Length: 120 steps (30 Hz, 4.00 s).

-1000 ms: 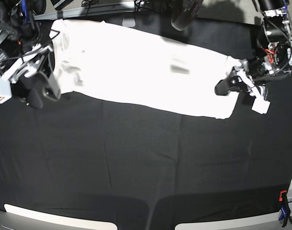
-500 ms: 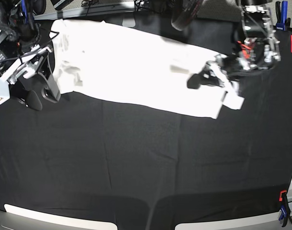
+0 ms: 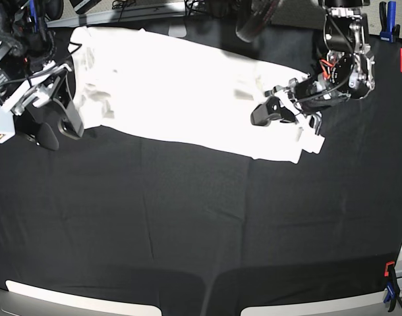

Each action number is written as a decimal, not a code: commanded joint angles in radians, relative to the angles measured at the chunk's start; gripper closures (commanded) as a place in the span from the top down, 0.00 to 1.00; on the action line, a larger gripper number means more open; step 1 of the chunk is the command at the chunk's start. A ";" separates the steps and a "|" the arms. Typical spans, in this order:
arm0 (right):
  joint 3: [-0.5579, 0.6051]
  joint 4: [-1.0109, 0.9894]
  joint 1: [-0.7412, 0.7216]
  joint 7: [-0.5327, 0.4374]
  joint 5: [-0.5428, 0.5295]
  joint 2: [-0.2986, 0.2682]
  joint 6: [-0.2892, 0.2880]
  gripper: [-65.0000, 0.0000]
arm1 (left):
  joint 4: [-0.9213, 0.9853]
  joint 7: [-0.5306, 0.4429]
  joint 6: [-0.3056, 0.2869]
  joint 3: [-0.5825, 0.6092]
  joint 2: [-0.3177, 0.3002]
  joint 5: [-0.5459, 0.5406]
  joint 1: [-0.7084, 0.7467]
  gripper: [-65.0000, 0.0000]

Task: Layout the t-shirt on the table in an organized manner, then fold the t-shirt properly
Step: 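Hold the strip end with the left gripper while the right gripper repositions, then lift the strip end with the right gripper and fold it toward the left gripper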

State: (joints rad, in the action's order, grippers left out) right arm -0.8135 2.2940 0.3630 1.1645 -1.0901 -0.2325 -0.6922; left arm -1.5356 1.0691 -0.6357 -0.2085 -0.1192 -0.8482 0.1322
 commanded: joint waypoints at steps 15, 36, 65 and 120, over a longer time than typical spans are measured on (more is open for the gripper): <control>-0.005 0.019 -0.002 -0.023 -0.003 -0.011 -0.006 0.49 | -0.016 0.010 -0.010 0.060 -0.003 -0.167 -0.011 0.31; -0.005 -0.606 -0.003 -0.072 0.271 -0.009 -0.006 0.49 | -0.016 0.007 -0.010 0.179 -0.003 -0.167 -0.021 0.31; 0.005 -0.942 -0.019 0.169 -0.114 -0.009 -0.006 0.47 | -0.016 0.006 -0.010 0.179 -0.003 -0.167 -0.021 0.31; 0.175 -0.941 -0.646 0.195 0.173 -0.235 -0.006 0.00 | -0.069 0.022 -0.035 0.177 0.000 -0.331 -0.035 0.31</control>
State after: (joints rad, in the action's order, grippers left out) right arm -0.6350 1.3369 -0.2661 1.3701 -0.8909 -0.4526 -0.6899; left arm -1.5852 1.1030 -0.6594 -0.0319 -0.1196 -1.1519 0.1078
